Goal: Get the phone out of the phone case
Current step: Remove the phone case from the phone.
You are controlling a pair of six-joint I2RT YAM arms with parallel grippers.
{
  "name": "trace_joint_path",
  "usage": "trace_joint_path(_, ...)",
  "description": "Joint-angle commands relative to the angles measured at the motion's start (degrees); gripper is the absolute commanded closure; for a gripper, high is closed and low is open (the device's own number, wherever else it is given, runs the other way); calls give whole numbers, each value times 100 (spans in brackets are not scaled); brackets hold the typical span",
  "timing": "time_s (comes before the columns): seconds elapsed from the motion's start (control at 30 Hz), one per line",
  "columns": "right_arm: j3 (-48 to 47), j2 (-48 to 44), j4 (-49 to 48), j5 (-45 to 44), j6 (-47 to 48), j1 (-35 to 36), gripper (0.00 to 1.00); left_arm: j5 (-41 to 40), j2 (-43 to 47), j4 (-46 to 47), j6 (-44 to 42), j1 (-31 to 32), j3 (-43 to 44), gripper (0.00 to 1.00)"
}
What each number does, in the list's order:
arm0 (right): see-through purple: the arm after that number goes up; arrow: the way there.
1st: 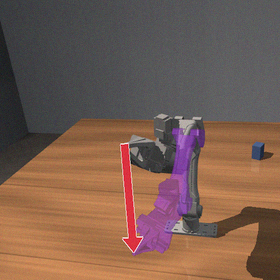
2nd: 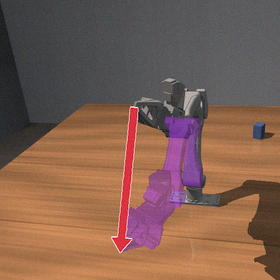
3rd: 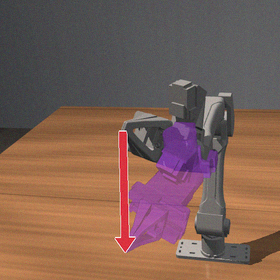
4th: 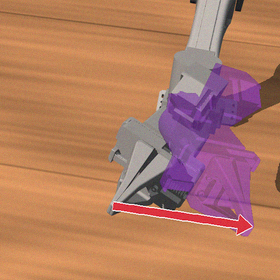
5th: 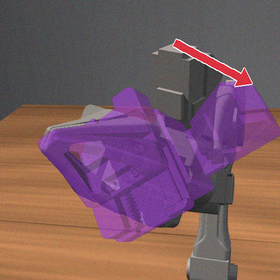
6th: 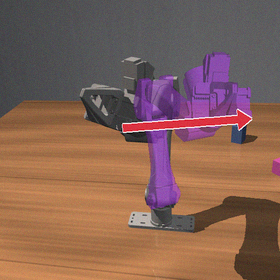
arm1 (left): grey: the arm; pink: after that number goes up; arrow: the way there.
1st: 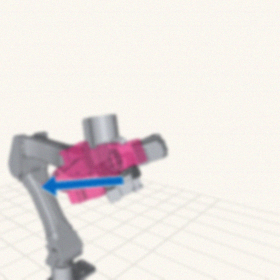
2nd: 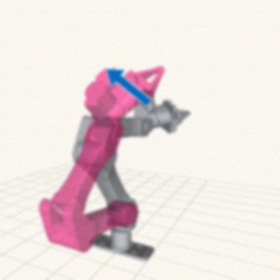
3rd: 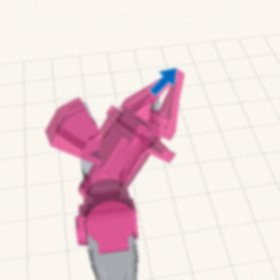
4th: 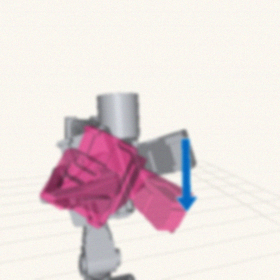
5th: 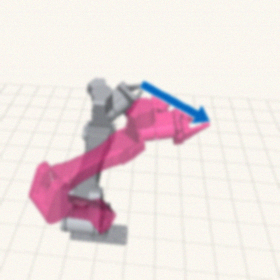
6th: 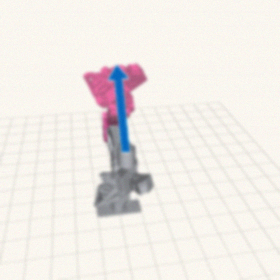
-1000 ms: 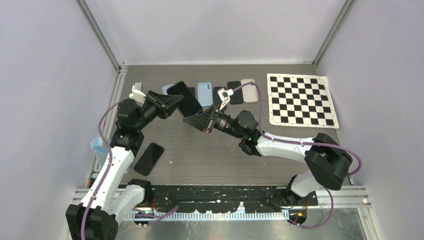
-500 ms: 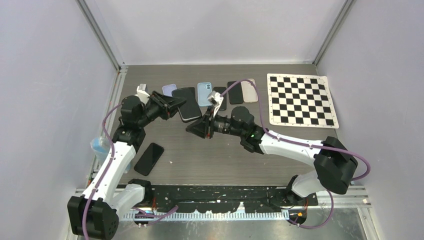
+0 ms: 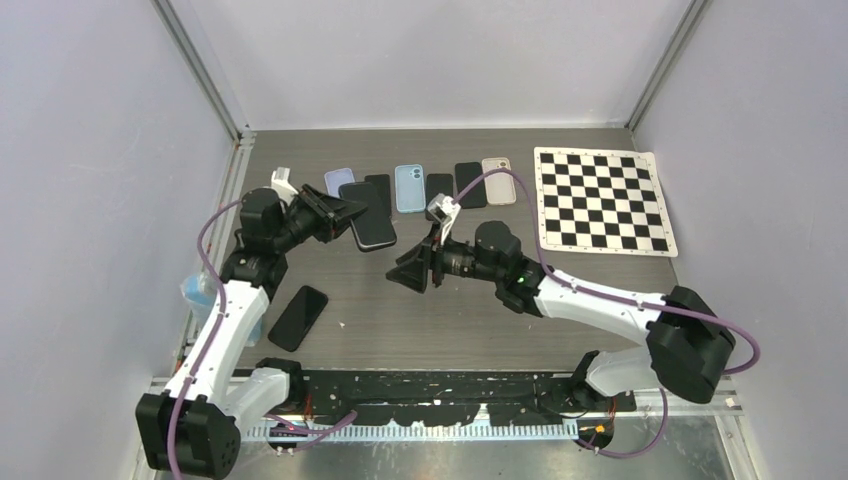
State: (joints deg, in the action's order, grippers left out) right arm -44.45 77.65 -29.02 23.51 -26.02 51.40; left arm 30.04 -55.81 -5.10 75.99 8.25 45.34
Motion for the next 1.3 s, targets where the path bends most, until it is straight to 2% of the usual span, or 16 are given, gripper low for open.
trace_joint_path(0.0,252,-566,-85,-19,-209,-114,38,28,215,85,-787,-200,458,100)
trace_joint_path(0.1,398,-828,-5,138,-386,-203,31,143,199,37,-1246,-281,541,100)
trace_joint_path(0.23,359,-998,149,372,-709,-329,27,603,75,-85,-1971,-297,790,100)
trace_joint_path(0.37,118,-981,407,392,-1066,-375,27,1420,9,29,-2351,-291,917,100)
trace_joint_path(0.5,-191,-795,604,437,-1437,-382,28,1904,78,231,-2515,-293,889,100)
trace_joint_path(0.77,-504,-159,-262,529,-2786,-496,30,2484,138,479,-2703,-294,867,100)
trace_joint_path(0.83,-538,0,-503,644,-3006,-528,34,2530,149,478,-2712,-295,863,100)
trace_joint_path(0.93,-612,193,-617,843,-3083,-534,45,2565,159,554,-2616,-293,850,100)
trace_joint_path(1.07,-774,296,-315,1013,-3017,-537,61,2714,122,1180,-2061,-298,663,100)
trace_joint_path(1.27,-845,309,-70,1098,-2942,-586,79,2766,99,1284,-1833,-297,625,100)
